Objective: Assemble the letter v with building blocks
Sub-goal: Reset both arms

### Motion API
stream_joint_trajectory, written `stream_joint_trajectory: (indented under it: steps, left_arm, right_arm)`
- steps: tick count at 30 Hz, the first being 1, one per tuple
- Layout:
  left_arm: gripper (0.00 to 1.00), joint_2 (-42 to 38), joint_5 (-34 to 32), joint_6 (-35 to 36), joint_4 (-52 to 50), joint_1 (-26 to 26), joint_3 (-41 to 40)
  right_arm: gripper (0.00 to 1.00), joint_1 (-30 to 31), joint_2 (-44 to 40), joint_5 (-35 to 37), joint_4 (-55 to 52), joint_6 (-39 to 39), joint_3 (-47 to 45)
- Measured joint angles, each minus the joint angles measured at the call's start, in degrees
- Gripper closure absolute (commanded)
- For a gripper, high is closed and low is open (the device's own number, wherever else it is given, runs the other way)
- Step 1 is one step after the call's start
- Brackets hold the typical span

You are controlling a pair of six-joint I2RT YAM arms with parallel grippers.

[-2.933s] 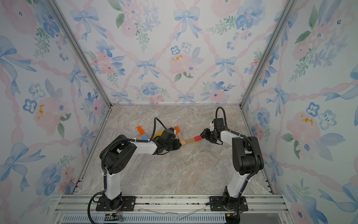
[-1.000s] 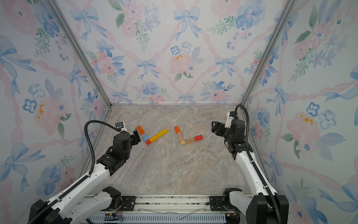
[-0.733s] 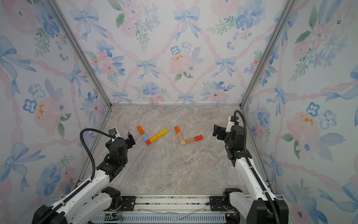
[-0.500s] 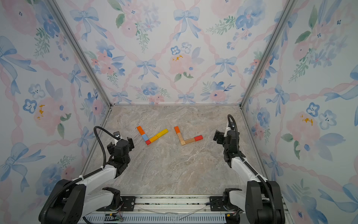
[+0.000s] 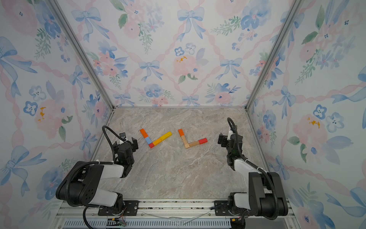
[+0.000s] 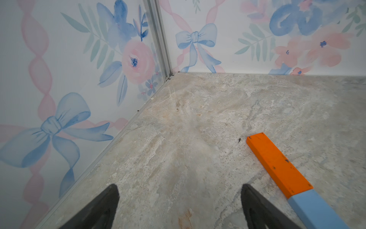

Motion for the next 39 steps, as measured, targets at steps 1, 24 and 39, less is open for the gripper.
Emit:
stream_joint_trajectory:
  steps: [1, 24, 39]
  left_arm:
    - [0.02, 0.6, 0.7, 0.3, 0.5, 0.1, 0.0]
    - [0.02, 3.7, 18.9, 0.4, 8.6, 6.7, -3.0]
    - [0.02, 3.7, 19.3, 0.4, 8.6, 6.7, -3.0]
  right_arm:
    - [0.04, 0.1, 0.2, -0.2, 1.0, -0.1, -0.3]
    - [0.04, 1.7, 12.9, -1.1, 16.4, -3.1, -4.2]
    - [0.04, 1.7, 12.9, -1.3, 16.4, -3.1, -4.2]
